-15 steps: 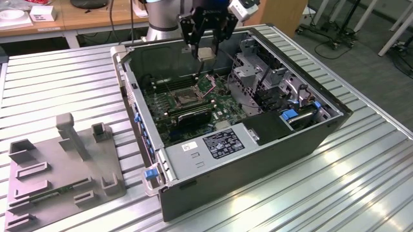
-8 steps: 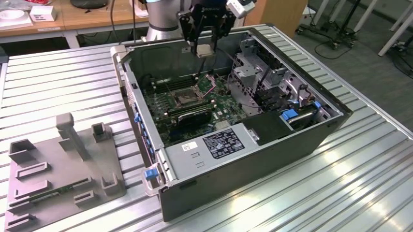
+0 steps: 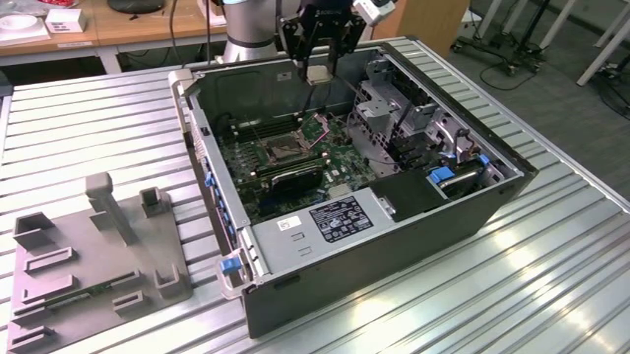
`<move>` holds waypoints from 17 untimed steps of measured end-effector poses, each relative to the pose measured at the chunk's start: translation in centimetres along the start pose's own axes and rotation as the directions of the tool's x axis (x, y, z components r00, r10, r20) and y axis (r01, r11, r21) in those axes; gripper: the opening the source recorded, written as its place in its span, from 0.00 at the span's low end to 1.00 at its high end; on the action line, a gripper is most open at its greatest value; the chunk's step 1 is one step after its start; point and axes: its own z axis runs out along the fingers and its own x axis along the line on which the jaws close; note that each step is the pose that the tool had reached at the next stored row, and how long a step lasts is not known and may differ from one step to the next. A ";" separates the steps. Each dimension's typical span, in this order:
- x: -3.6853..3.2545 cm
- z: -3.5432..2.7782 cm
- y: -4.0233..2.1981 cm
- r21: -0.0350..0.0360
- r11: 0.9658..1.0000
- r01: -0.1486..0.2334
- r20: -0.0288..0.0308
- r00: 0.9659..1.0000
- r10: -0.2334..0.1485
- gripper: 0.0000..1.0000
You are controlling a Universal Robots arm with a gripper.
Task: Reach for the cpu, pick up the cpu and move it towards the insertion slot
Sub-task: 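Pick up the cpu and move it towards the insertion slot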
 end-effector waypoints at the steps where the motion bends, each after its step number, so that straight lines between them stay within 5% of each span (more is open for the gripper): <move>1: -0.02 0.01 0.00 0.000 1.000 0.000 0.000 1.000 0.000 0.55; 9: 0.18 0.14 0.58 0.000 1.000 0.000 0.000 1.000 0.000 0.55; 17: 2.80 0.69 1.72 0.000 1.000 0.001 0.001 1.000 -0.001 0.55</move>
